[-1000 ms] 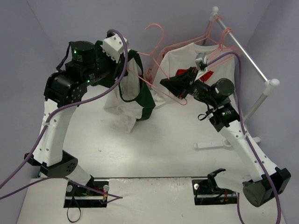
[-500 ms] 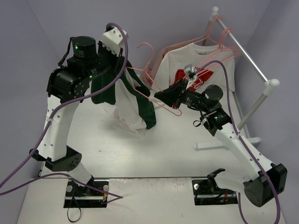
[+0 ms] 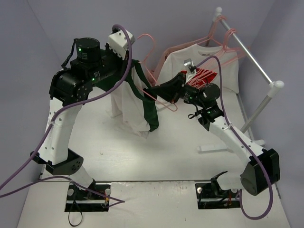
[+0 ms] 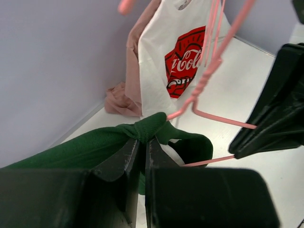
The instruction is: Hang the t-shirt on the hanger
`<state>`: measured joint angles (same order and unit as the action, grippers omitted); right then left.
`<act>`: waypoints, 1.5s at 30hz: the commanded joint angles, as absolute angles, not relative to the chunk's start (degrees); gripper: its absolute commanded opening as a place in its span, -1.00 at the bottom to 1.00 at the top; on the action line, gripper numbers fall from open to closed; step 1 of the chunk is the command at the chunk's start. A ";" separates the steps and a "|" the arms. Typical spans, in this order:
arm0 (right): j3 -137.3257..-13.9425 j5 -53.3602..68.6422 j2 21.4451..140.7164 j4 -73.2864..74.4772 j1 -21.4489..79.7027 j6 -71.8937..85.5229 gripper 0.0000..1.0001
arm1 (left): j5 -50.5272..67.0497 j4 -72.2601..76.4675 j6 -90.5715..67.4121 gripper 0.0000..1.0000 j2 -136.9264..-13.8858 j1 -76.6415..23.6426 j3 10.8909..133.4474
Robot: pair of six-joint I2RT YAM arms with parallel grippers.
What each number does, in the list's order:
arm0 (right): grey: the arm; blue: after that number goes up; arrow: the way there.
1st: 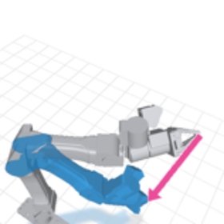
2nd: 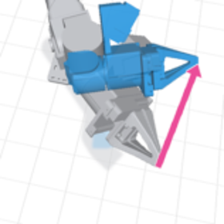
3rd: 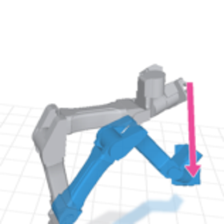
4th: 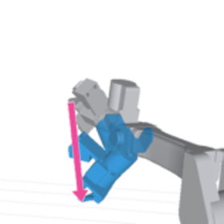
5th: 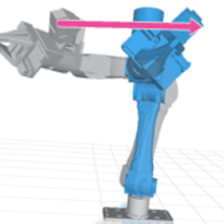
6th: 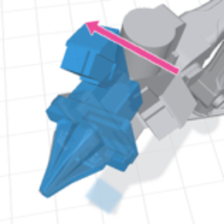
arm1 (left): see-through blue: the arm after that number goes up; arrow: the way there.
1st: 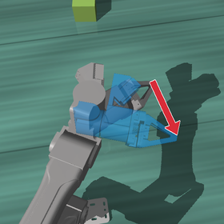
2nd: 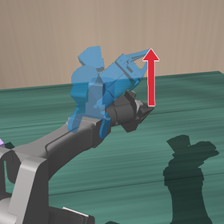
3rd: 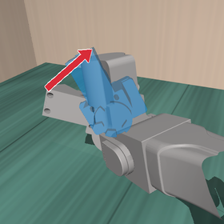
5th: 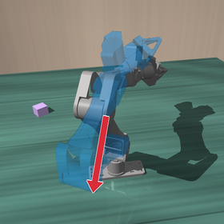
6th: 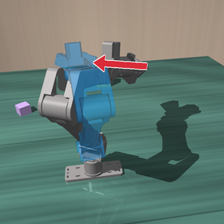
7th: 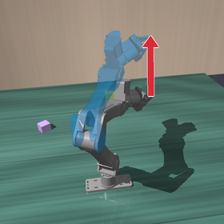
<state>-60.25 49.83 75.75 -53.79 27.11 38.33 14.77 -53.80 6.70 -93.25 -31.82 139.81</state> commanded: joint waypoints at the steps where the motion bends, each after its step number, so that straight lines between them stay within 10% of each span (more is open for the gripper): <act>1: -66.24 50.63 76.16 -69.07 28.21 39.49 -1.00 | 17.58 -49.66 5.01 -1.00 -92.72 -34.43 142.02; 37: -62.75 52.12 77.96 -64.78 29.60 33.75 -1.00 | 14.07 -39.30 0.62 -1.00 -87.19 -35.77 140.67; 45: -63.02 52.56 78.31 -64.69 29.36 34.01 -1.00 | 14.64 -39.46 2.63 -0.44 -86.36 -35.71 137.04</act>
<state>-62.23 50.68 79.03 -58.75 29.23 34.66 13.42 -47.54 1.40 -89.40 -35.19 137.08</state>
